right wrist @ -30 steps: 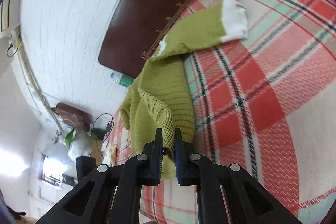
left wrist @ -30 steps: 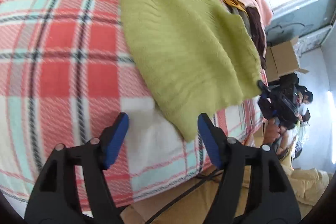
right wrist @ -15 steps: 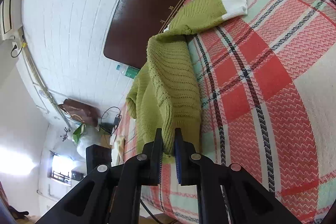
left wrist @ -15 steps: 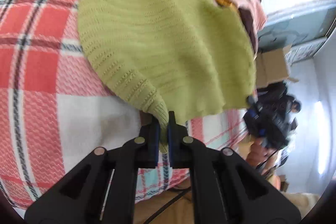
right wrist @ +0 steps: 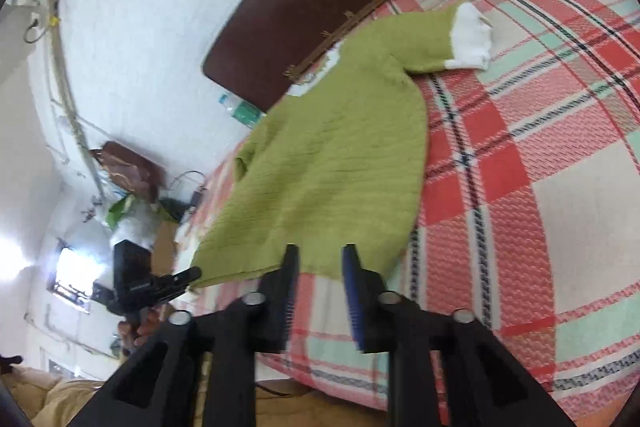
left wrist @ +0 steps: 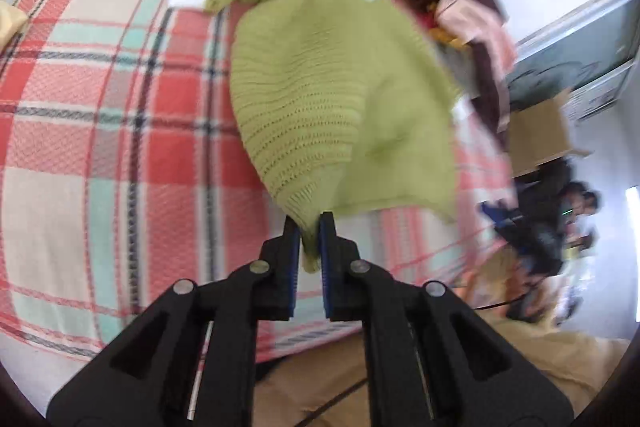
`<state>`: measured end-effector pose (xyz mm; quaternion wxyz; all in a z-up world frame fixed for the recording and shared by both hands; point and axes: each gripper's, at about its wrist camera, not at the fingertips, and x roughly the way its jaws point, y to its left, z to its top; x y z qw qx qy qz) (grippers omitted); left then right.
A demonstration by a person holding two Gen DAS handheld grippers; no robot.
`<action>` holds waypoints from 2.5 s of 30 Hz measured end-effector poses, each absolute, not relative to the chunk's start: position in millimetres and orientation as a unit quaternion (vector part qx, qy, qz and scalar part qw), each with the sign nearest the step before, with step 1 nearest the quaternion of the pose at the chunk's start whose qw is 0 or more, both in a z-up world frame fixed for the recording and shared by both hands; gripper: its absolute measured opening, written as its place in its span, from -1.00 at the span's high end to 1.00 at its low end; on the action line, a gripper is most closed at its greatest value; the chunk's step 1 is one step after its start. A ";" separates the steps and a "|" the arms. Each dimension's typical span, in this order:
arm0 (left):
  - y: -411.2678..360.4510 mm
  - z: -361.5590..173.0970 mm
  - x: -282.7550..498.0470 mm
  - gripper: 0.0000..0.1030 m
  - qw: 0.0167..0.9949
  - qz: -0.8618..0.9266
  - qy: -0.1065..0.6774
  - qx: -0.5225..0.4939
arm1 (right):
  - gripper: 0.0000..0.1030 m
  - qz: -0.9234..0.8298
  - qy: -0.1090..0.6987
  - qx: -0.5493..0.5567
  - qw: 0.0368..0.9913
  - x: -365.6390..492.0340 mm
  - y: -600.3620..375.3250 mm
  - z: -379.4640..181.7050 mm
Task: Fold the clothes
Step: 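Grasp the sweater hem with both grippers and pull it straight, then grasp the white cuff with the right gripper and fold the sleeve onto the body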
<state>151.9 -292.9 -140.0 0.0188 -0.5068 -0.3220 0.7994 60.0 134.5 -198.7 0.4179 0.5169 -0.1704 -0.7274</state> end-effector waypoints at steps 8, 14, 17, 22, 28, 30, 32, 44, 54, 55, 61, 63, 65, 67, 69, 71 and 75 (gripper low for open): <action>-289.0 -160.2 144.6 -0.43 0.006 0.805 -0.316 -0.502 | -0.34 -0.745 -0.093 0.516 0.411 70.3 93.7 -225.5; -285.1 -170.1 138.0 0.77 0.039 0.795 -0.332 -0.507 | 0.89 -0.749 -0.074 0.510 0.417 66.0 68.1 -232.0; -280.6 -161.7 139.3 0.79 0.060 0.795 -0.348 -0.493 | 0.86 -0.734 -0.092 0.520 0.428 60.2 69.1 -233.8; -285.8 -117.3 166.8 0.91 0.107 0.813 -0.341 -0.460 | 0.87 -0.712 -0.123 0.506 0.471 71.4 105.9 -199.3; -269.9 -126.2 184.8 0.91 0.128 0.804 -0.285 -0.506 | 0.87 -0.696 -0.066 0.525 0.486 89.8 123.1 -187.0; -260.5 -144.3 186.8 0.91 0.137 0.793 -0.259 -0.534 | 0.86 -0.691 -0.035 0.547 0.471 91.0 119.2 -198.4; -258.8 -154.9 189.6 0.90 0.114 0.796 -0.227 -0.550 | 0.76 -0.692 0.001 0.565 0.449 91.3 116.3 -208.4; -250.9 -73.7 142.6 -0.41 0.111 0.896 -0.129 -0.411 | -0.05 -0.814 -0.093 0.454 0.349 -38.7 151.7 -173.0; -167.1 -81.0 29.7 -0.42 0.186 0.886 -0.086 -0.417 | -0.07 -0.819 -0.119 0.478 0.294 -138.0 126.1 -217.3; -159.3 -83.0 21.1 -0.42 0.193 0.883 -0.084 -0.420 | -0.07 -0.816 -0.120 0.477 0.305 -139.2 123.5 -218.7; -134.3 -105.5 -19.7 -0.41 0.226 0.860 -0.083 -0.451 | 0.90 -0.798 -0.130 0.474 0.350 -147.4 118.7 -215.8; -130.1 -113.0 -29.3 -0.41 0.230 0.854 -0.084 -0.458 | 0.90 -0.803 -0.151 0.449 0.362 -150.5 131.5 -195.4; -128.7 -118.8 -38.4 -0.41 0.236 0.849 -0.091 -0.464 | 0.90 -0.811 -0.157 0.430 0.363 -154.2 141.8 -173.4; -127.2 -122.2 -47.8 -0.41 0.239 0.847 -0.102 -0.464 | 0.90 -0.818 -0.159 0.417 0.364 -158.5 151.9 -150.6; -125.7 -125.6 -57.2 -0.41 0.243 0.844 -0.113 -0.465 | 0.90 -0.826 -0.126 0.420 0.354 -161.1 149.1 -135.3; -123.8 -128.8 -65.6 -0.41 0.249 0.840 -0.126 -0.466 | 0.90 -0.828 -0.088 0.428 0.352 -159.6 135.4 -128.1; -122.8 -135.6 -73.7 -0.41 0.261 0.829 -0.151 -0.471 | 0.90 -0.831 -0.004 0.428 0.355 -146.8 89.6 -119.8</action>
